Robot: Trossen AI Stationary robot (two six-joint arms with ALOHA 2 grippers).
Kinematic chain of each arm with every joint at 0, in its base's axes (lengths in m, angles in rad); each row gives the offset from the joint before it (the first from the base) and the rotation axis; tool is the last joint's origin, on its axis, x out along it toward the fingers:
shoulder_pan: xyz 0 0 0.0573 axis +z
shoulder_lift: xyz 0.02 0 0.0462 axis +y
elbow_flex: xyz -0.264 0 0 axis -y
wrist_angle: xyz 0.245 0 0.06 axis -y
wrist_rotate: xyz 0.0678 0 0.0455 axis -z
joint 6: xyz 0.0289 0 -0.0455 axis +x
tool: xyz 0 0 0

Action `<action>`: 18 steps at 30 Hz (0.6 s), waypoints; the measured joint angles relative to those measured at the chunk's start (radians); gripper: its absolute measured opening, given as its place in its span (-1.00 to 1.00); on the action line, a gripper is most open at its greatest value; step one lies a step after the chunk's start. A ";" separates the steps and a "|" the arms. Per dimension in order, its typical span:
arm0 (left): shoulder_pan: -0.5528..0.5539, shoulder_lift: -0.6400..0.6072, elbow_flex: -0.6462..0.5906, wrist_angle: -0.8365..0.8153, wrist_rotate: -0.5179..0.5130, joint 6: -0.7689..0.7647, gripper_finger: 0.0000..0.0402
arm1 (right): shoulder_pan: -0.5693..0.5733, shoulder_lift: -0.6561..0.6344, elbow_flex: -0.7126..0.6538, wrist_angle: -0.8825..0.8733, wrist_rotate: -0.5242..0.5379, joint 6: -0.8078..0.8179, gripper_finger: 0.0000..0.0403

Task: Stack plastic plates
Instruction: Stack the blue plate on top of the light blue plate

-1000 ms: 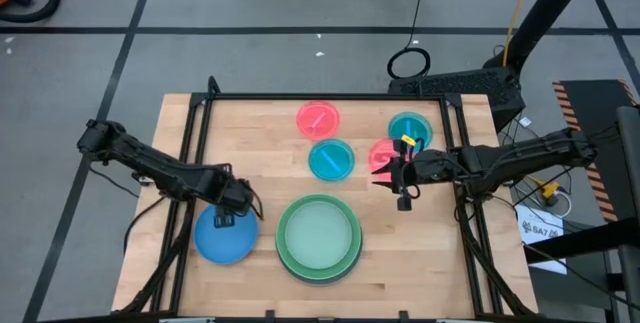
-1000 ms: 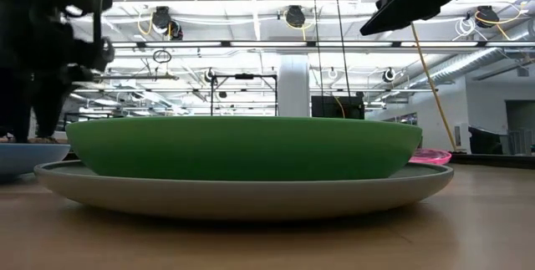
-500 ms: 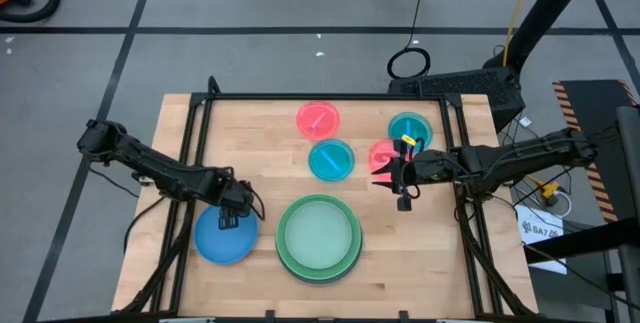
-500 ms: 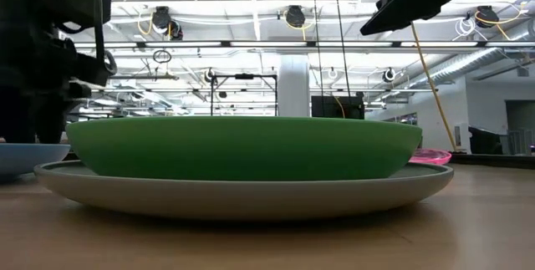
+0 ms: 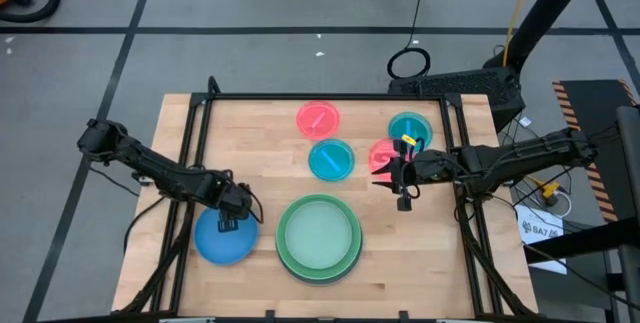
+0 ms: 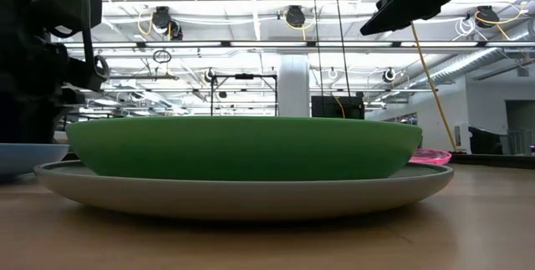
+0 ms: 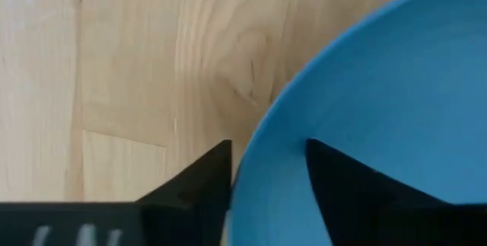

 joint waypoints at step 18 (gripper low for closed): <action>-0.002 0.000 0.110 -0.141 -0.020 -0.008 -0.94 | 0.000 0.000 0.000 -0.003 0.000 0.015 -0.46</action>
